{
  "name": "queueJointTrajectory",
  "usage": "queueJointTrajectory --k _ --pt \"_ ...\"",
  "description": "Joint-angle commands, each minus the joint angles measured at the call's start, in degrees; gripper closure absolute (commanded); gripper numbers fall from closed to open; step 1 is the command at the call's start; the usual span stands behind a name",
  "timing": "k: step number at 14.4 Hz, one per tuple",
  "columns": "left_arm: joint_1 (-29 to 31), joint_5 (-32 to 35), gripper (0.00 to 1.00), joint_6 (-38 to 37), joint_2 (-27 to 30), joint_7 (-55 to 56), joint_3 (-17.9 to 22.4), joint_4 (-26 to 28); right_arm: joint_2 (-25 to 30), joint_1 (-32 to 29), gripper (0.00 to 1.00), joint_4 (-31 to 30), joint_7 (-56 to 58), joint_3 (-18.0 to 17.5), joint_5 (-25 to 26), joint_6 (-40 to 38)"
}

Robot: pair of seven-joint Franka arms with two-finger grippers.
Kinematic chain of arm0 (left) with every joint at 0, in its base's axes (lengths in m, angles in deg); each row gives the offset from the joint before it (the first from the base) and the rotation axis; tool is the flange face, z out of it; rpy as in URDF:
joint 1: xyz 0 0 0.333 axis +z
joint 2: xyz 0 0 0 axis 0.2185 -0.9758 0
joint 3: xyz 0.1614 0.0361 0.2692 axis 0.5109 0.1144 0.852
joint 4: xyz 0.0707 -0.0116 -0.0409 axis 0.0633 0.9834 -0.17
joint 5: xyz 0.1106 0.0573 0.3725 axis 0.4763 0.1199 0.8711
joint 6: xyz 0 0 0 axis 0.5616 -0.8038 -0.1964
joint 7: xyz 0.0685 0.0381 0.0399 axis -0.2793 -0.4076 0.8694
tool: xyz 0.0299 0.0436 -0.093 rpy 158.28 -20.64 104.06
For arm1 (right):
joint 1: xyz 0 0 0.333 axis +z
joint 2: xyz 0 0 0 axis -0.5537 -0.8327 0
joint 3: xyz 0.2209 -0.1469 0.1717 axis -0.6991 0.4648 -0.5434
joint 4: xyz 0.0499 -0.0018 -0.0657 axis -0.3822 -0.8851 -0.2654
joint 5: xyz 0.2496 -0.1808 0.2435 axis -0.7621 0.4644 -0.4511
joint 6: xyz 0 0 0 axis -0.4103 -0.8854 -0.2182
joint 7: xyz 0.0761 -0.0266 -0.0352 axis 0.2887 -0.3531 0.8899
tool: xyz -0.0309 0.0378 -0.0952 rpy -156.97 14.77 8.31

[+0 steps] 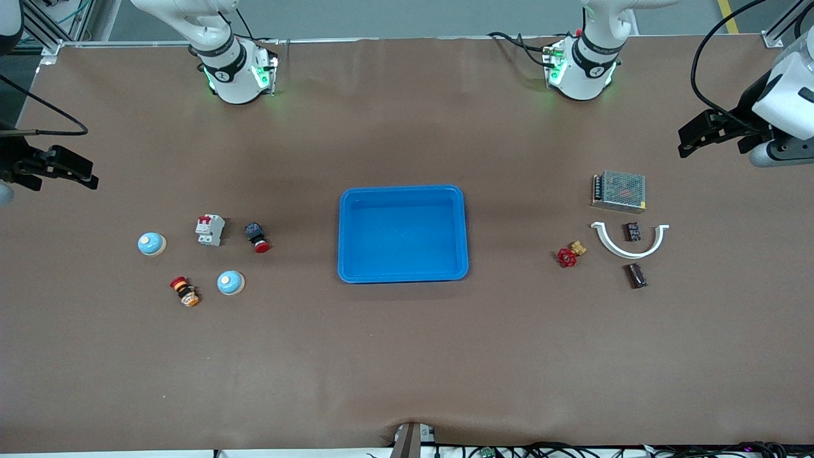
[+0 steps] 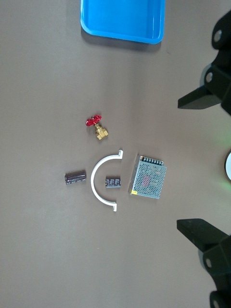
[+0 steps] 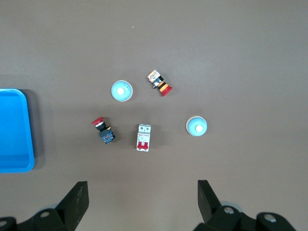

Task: Place electrolytic capacitor and blue bell in tray
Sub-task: 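Move both grippers out from rest toward the objects on the table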

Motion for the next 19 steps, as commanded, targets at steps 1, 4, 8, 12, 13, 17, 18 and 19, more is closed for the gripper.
queueJointTrajectory --k 1,4,8,12,13,17,18,19 --pt "0.19 0.41 0.00 -1.02 -0.70 -1.13 0.16 -1.67 0.33 -0.07 0.00 -0.20 -1.04 -0.29 0.03 -0.26" --pt "0.37 0.41 0.00 -0.93 -0.70 -1.13 0.42 -1.76 0.33 -0.07 0.00 -0.29 -1.04 -0.29 0.03 -0.35" --pt "0.54 0.67 0.00 -1.02 -0.88 -0.87 0.60 -1.49 0.33 -0.07 0.00 -1.17 -1.12 -0.37 -0.06 -0.09" --pt "2.56 0.67 0.00 -1.28 -2.01 -1.22 0.51 0.52 0.42 -0.16 0.00 -4.59 -1.12 -0.37 -0.15 1.23" --pt "2.83 0.67 0.00 -0.85 -2.45 -1.22 0.51 1.83 0.33 -0.16 0.00 -5.55 -1.12 -0.29 -0.32 1.84" --pt "5.54 0.76 0.00 6.33 -3.34 -1.22 0.51 8.94 0.07 -0.16 0.00 -11.26 -1.04 -0.37 -0.50 6.41" --pt "6.25 0.84 0.00 9.76 -2.99 -1.22 0.42 12.10 -0.02 -0.07 0.00 -12.58 -0.95 -0.37 -0.50 7.29" --pt "6.69 0.84 0.00 12.92 -2.90 -1.22 0.42 14.92 -0.54 0.28 0.00 -13.64 -0.95 -0.37 -0.50 7.99"
